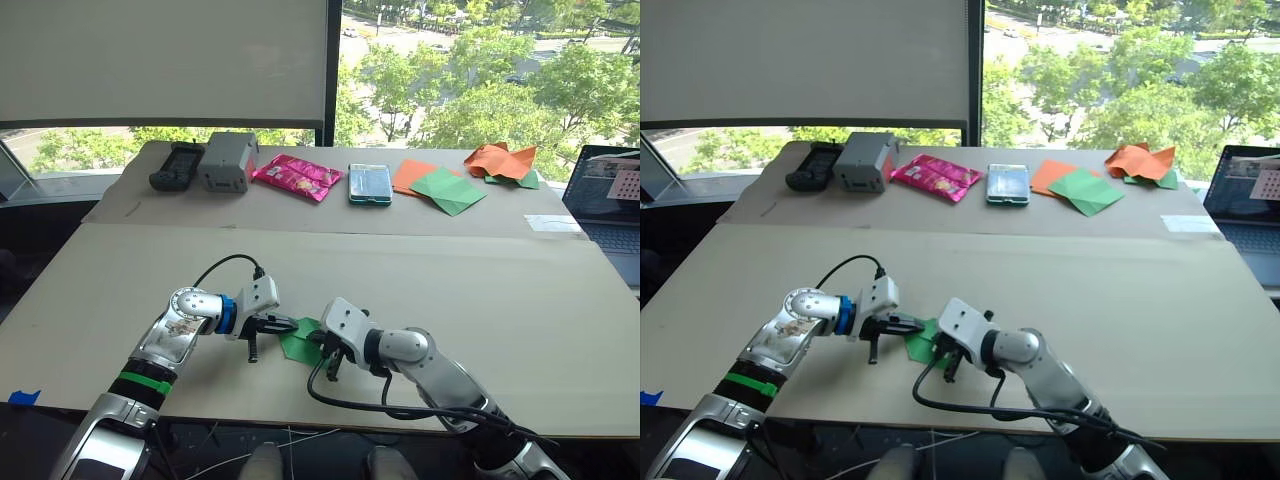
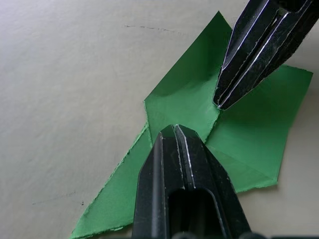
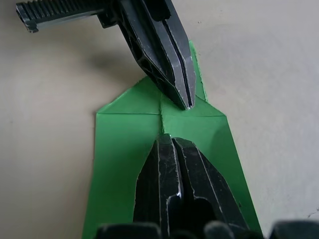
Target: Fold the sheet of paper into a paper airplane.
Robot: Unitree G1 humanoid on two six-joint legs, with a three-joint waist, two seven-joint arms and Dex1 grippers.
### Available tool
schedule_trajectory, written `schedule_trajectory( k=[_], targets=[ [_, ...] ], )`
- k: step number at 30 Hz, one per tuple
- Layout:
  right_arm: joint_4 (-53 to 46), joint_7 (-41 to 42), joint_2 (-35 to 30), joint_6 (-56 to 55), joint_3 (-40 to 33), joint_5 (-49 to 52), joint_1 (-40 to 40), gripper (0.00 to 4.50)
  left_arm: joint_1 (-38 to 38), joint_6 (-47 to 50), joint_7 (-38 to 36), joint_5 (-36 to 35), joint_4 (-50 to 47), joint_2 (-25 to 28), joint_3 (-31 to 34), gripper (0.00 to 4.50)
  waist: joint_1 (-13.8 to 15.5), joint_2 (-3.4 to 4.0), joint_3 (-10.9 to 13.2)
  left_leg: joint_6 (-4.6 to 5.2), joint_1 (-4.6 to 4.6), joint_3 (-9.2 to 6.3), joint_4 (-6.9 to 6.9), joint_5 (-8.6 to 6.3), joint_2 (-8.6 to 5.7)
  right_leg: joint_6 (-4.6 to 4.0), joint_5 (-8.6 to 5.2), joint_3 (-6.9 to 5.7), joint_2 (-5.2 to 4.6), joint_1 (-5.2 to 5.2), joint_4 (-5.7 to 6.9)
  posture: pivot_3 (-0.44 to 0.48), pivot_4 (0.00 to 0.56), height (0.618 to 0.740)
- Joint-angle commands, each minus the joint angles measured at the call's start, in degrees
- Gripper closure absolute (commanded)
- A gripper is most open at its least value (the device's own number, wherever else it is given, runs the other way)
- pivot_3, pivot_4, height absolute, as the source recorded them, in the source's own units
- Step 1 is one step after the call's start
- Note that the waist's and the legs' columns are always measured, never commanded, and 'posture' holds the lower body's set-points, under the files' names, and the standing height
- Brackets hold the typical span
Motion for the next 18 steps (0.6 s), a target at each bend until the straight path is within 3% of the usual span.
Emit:
schedule_trajectory(
  k=[1, 11, 18],
  targets=[
    [0.1, 0.32, 0.55, -0.28, 0.05, -0.35, -1.17, 4.48, 0.88, 0.68, 0.66, 0.73, -0.67, -0.09, -0.32, 4.5, 0.02, 0.0, 0.0, 0.0, 0.0, 0.0, 0.0, 0.0, 0.0, 0.0, 0.0, 0.0, 0.0, 0.0, 0.0, 0.0, 0.15, 0.72],
    [1.4, 0.81, 0.88, 5.38, 1.04, -0.35, -0.17, 4.48, 1.94, 1.12, 1.25, 0.62, -2.31, 0.22, -0.11, 4.5, 0.01, 0.12, -0.23, 0.0, 0.02, 0.0, 0.0, 0.0, 0.0, 0.0, 0.0, 0.0, 0.0, 0.02, 0.0, 0.0, 0.15, 0.72],
    [2.92, -0.2, -0.79, 17.0, 1.97, -0.82, 0.89, 4.48, 2.39, 0.97, 1.09, 0.78, -2.83, 0.85, -0.09, 4.5, 0.15, 0.36, -0.72, -0.05, 0.05, 0.0, 0.03, -0.03, 0.0, -0.02, -0.02, 0.0, 0.0, 0.07, -0.01, 0.0, 0.15, 0.72]
  ],
)
